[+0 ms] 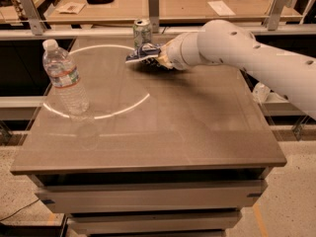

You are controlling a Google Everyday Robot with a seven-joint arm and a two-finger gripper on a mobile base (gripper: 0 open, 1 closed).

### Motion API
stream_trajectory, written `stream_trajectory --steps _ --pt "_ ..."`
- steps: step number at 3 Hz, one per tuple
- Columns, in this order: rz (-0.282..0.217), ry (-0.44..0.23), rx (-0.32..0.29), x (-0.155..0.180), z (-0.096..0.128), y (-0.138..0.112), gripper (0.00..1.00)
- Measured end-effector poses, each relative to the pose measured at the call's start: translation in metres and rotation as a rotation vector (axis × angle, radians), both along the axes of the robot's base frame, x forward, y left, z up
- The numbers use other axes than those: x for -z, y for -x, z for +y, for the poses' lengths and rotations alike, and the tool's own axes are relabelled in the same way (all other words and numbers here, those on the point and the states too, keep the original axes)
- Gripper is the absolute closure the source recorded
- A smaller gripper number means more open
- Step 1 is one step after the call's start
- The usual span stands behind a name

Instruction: Move blue chip bag near 7up can

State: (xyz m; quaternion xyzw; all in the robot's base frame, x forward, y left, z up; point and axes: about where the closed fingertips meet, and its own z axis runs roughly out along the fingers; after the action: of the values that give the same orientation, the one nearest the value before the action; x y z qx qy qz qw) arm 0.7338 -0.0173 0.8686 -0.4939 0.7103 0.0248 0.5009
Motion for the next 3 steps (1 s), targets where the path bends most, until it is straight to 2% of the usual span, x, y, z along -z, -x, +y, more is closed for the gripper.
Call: stream_trajectory --steps 1,3 --pt "0.001 0.0 -0.003 0.0004 0.002 0.0 0.85" --pt "0.003 0.0 -0.008 0.0012 0.0056 0.0005 0.38"
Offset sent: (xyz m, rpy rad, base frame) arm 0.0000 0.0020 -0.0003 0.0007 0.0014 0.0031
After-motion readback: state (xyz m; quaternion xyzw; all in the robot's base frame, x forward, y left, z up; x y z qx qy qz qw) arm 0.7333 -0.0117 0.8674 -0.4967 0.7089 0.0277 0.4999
